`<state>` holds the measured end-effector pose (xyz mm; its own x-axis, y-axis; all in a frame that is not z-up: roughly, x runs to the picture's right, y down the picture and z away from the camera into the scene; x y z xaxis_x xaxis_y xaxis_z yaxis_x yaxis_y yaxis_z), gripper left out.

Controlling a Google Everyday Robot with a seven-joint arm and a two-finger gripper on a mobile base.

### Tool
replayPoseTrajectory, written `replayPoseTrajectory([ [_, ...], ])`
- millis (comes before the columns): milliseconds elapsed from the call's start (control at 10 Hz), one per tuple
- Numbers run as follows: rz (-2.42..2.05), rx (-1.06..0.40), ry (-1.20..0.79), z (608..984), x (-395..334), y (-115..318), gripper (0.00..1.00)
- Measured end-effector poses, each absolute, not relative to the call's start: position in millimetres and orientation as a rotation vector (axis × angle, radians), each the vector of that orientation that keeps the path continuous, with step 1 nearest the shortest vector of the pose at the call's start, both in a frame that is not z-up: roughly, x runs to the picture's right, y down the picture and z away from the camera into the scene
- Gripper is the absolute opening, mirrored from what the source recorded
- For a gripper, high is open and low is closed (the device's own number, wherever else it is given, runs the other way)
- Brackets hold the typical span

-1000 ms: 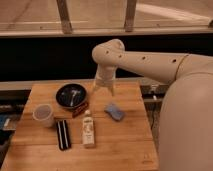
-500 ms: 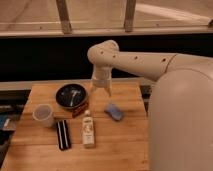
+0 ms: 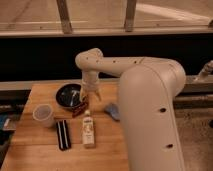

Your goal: Place the pepper in the ceramic cup

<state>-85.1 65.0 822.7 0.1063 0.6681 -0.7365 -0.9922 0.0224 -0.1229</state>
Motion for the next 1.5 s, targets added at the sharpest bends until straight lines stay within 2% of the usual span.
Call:
replayPoseTrajectory([
  [300,1.388,-0.770,0.595,841,-85,81,0.65],
  [900,1.390,-0.782,0.603,846,-84,84,0.65],
  [1300,1.389,-0.815,0.657,884,-77,112,0.65],
  [1500,1.385,-0.818,0.665,890,-80,112,0.65],
])
